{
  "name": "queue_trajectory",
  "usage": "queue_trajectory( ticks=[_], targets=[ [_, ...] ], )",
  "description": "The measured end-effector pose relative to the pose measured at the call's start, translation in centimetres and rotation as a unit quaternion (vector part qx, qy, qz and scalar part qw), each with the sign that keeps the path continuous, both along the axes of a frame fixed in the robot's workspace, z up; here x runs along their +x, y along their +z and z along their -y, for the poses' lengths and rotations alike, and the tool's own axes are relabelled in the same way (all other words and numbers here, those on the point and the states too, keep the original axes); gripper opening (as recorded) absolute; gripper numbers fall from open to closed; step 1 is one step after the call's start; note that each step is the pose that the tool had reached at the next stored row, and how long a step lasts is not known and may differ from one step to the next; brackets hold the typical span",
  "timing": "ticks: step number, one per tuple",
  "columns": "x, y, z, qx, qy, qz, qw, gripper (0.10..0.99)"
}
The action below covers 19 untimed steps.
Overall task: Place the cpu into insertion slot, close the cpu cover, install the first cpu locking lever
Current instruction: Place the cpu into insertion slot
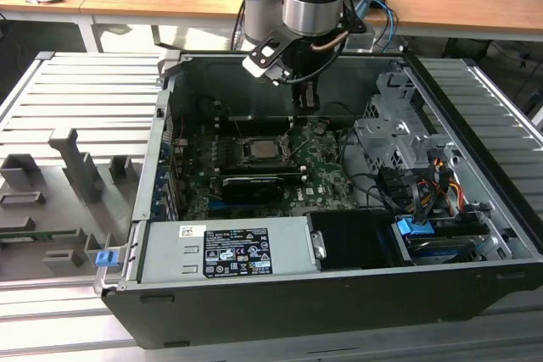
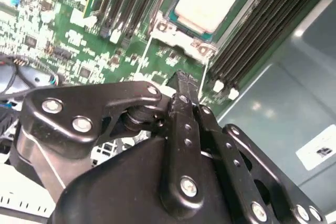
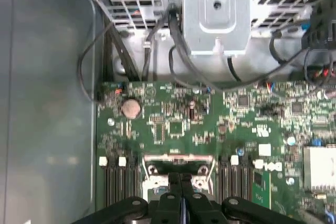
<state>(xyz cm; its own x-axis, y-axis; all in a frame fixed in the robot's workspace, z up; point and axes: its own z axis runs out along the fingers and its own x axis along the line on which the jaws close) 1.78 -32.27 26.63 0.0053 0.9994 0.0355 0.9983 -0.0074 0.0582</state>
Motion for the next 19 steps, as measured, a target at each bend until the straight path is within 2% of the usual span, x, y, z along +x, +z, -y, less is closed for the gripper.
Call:
queue_trajectory(
  ticks=[4,6,10,19],
  targets=[
    [1.71,-0.01,-0.03,0.0000,0.010,-0.0014,1.0000,0.106],
    [2.48,-0.01,-0.05,-0.0005,0.010,-0.0036,0.9999,0.106],
    [3.15,-0.15,-0.16,-0.0049,0.010,-0.0063,0.9999,0.106],
    [3.40,-1.26,-0.19,-0.0097,0.010,-0.0067,0.9999,0.106]
  ],
)
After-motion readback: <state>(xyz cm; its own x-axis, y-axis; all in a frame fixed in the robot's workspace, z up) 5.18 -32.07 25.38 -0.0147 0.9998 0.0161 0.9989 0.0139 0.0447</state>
